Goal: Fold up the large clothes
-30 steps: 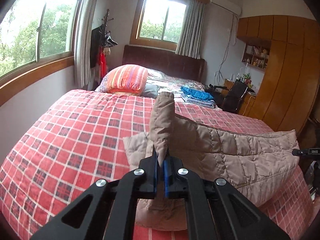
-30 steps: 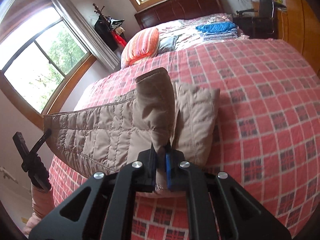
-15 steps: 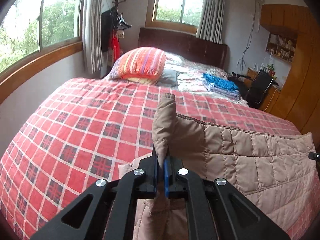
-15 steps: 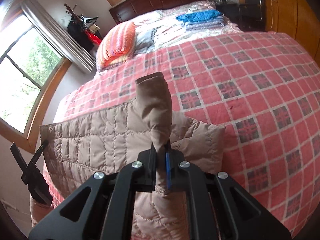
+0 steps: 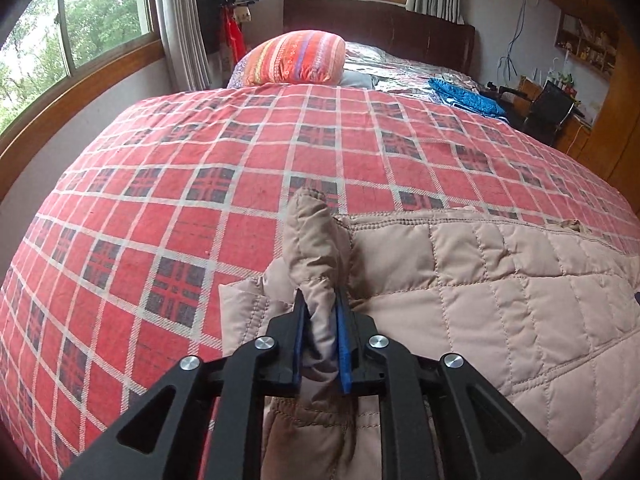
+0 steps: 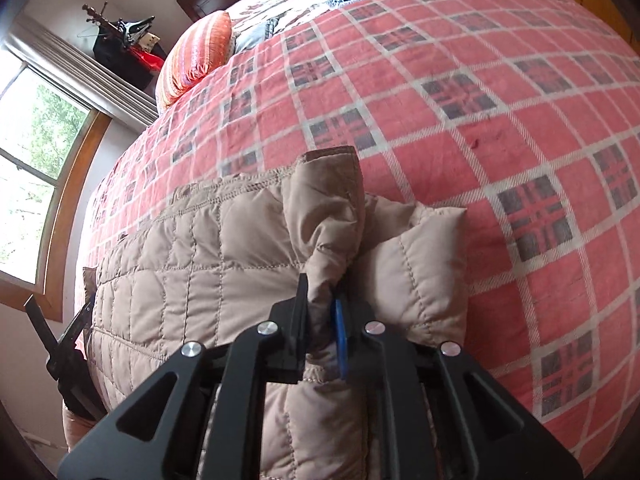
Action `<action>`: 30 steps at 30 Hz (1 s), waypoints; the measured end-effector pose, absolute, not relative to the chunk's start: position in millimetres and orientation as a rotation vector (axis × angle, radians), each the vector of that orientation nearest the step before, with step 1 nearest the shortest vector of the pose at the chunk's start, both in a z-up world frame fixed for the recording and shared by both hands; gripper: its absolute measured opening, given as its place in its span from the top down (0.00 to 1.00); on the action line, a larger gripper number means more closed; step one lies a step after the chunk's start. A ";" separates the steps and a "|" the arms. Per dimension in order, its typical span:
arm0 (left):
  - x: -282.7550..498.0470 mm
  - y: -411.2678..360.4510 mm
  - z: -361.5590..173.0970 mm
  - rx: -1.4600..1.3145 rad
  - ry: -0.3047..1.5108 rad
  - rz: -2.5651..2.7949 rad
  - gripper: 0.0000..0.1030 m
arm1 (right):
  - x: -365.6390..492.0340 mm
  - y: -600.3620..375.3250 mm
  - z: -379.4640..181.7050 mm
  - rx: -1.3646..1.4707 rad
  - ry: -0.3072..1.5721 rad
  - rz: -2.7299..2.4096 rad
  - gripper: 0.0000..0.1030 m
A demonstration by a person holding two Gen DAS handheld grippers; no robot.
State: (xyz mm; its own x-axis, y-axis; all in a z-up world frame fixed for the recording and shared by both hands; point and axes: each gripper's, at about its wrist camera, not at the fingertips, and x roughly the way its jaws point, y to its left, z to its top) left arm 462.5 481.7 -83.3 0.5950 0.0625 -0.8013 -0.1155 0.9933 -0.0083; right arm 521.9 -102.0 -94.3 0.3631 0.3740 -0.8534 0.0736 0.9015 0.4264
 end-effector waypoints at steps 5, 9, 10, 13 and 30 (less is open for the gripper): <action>451.2 501.3 -63.8 -0.177 0.962 0.082 0.70 | 505.8 -111.4 -69.6 0.454 1.159 0.199 0.66; 417.7 522.5 -41.8 -0.235 0.943 0.025 0.65 | 471.3 -122.4 -42.9 0.429 1.109 0.260 0.60; 407.0 526.1 -38.5 -0.234 0.936 0.016 0.64 | 460.8 -124.7 -40.2 0.417 1.103 0.269 0.60; 367.9 537.1 -36.5 -0.230 0.926 0.001 0.62 | 428.9 -128.4 -38.0 0.398 1.104 0.313 0.60; 296.4 505.0 -76.6 -0.235 0.947 -0.078 0.73 | 360.0 -105.0 -75.1 0.326 1.125 0.376 0.79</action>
